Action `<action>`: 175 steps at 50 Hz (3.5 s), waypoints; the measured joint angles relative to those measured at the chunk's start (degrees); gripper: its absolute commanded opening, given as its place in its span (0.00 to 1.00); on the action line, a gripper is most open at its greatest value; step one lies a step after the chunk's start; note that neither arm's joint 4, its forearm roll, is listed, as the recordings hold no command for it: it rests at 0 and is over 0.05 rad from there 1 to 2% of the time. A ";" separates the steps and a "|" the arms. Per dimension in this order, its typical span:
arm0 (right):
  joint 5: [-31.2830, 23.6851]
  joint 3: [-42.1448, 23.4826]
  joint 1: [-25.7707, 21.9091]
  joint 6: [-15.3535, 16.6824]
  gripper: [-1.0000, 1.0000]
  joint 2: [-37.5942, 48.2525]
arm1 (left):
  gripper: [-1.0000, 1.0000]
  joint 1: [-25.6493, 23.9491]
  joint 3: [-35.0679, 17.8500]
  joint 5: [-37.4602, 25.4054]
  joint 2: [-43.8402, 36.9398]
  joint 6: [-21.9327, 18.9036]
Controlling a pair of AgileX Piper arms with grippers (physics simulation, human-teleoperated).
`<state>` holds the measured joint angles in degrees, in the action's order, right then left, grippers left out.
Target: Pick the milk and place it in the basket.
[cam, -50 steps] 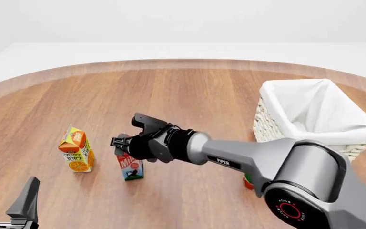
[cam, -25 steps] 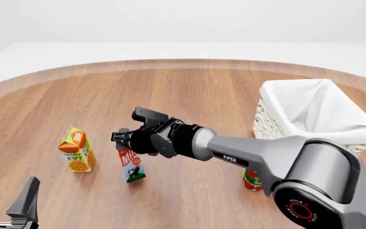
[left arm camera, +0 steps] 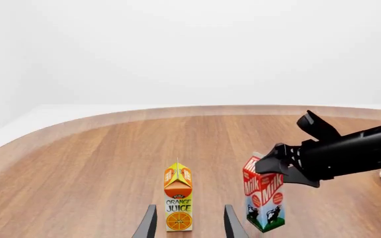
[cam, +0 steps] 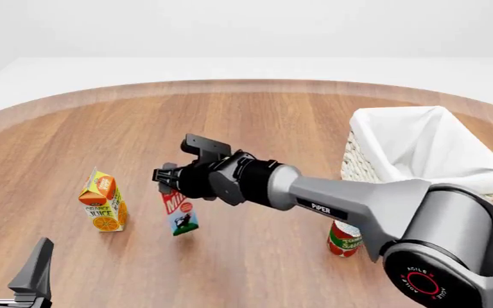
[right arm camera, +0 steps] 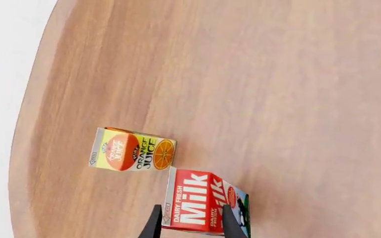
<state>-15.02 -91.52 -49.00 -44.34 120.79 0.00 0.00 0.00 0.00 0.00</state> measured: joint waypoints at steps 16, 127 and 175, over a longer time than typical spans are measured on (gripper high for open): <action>1.10 1.60 1.84 2.20 0.00 -3.77 | 1.00 0.00 0.00 0.00 0.00 0.00; 10.73 18.47 31.83 14.81 0.00 -35.83 | 1.00 0.00 0.00 0.00 0.00 0.00; 14.32 29.73 46.49 16.94 0.00 -44.32 | 1.00 0.00 0.00 0.00 0.00 0.00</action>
<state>-0.70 -61.80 -2.51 -27.40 76.48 0.00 0.00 0.00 0.00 0.00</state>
